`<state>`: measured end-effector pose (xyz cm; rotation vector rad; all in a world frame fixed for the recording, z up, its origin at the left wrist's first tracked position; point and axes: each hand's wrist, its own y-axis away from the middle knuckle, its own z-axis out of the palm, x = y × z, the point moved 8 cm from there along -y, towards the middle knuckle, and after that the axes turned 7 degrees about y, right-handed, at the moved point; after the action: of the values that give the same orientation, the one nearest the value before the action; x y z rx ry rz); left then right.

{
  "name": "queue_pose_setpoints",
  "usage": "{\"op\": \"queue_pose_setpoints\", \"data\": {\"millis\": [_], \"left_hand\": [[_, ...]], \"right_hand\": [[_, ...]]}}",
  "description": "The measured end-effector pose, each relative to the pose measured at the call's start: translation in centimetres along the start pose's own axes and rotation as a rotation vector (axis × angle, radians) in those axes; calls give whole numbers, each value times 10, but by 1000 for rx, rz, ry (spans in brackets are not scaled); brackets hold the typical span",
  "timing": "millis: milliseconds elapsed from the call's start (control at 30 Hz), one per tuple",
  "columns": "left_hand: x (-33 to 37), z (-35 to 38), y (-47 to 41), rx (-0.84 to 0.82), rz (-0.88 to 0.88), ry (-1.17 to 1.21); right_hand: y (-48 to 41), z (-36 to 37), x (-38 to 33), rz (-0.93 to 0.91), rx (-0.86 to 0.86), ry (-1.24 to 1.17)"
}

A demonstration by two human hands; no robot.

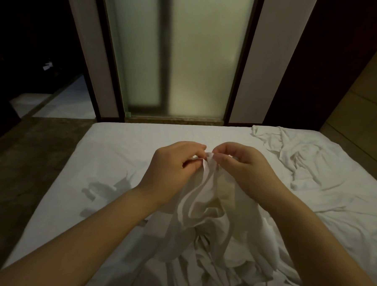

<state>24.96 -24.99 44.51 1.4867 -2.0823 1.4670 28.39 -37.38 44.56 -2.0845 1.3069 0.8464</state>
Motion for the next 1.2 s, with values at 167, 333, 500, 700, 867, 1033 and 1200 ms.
{"op": "queue_pose_setpoints", "data": {"millis": [167,333,500,700,867,1033,1200], "left_hand": [[-4,9,2,-158,-70,143],[-7,13,2,-232,-162,144],[-8,12,1,-221,-163,143],[-11,24,4,-303,-218,218],[-19,34,7,-425,-365,307],[-17,24,-4,-401,-360,147],[-10,4,-13,-304,-296,56]], "right_hand": [[2,2,-3,-36,-11,96],[6,-1,-10,-114,32,405],[11,-4,-14,-133,7,549],[15,-2,-9,-100,39,509],[20,1,-5,-68,43,495],[24,3,-4,-31,65,474],[28,11,-15,-63,112,457]]}}
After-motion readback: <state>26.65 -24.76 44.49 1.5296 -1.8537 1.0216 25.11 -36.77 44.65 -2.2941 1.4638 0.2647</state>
